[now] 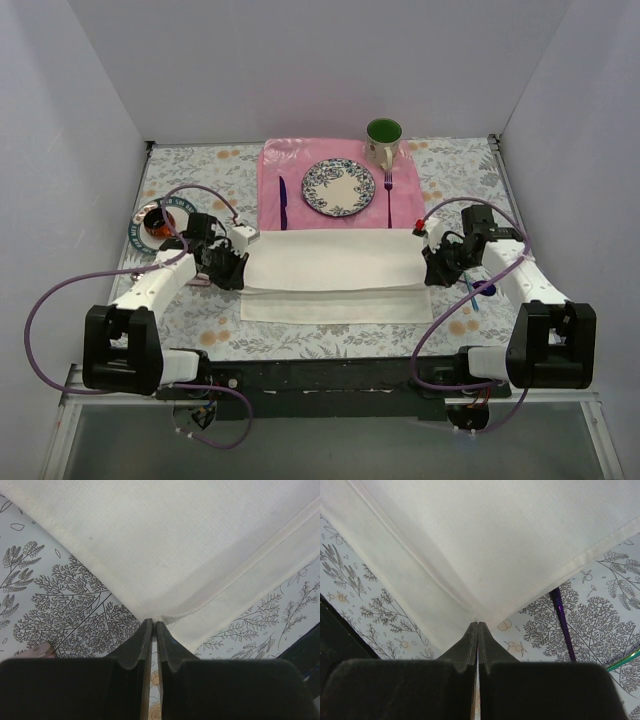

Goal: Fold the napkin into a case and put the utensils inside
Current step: Fold the rectangle-folded napkin at the center of the board.

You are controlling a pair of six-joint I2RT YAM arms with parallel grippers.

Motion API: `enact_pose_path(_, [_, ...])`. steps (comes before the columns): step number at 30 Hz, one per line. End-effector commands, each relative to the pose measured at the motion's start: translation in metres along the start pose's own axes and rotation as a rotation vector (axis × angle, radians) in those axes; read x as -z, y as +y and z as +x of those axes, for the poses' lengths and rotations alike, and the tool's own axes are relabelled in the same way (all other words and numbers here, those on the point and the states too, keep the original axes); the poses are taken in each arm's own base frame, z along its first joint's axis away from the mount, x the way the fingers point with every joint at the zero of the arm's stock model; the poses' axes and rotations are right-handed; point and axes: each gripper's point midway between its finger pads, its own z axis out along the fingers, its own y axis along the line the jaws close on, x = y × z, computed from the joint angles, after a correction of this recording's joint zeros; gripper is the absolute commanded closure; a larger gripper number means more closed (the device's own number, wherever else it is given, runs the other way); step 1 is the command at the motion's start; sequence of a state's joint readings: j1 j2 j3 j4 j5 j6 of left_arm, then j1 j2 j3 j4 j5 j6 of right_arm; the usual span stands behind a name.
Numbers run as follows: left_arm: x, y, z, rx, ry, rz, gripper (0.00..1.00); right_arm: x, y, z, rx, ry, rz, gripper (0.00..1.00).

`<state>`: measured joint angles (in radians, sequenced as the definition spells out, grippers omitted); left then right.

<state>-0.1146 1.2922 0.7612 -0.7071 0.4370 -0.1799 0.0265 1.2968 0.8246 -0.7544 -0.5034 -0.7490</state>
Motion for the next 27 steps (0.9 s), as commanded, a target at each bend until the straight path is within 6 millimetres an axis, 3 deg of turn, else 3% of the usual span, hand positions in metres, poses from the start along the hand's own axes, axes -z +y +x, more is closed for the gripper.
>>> enact_pose_path(1, [0.001,-0.001,0.001,-0.035,0.004,-0.030,1.00,0.001,0.012,0.011,0.032,0.028,-0.034,0.99])
enact_pose_path(11, [0.004,-0.004,0.005,-0.057,0.011,-0.050,1.00,0.004,0.022,0.023,0.078,0.073,-0.064,0.99])
enact_pose_path(20, [0.042,-0.011,-0.045,-0.106,-0.143,-0.067,1.00,0.027,0.026,-0.001,0.150,0.013,-0.045,0.99])
enact_pose_path(27, [0.053,-0.014,-0.049,-0.136,-0.147,-0.064,1.00,0.037,0.033,0.004,0.210,0.044,-0.064,0.99])
